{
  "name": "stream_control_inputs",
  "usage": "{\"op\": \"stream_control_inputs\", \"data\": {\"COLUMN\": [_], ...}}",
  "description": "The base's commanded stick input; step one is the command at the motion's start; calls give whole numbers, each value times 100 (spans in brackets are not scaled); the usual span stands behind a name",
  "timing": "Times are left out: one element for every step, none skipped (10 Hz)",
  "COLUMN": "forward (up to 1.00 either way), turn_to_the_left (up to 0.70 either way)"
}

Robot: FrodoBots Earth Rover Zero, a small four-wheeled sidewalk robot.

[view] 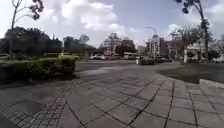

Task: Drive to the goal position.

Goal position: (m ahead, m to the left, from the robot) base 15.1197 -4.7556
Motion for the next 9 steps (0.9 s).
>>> {"op": "stream_control_inputs", "data": {"forward": [70,70,70,70,70,70,70,70,70], "turn_to_the_left": [-29,-22,-28,0,0,0,-6,-27,-24]}}
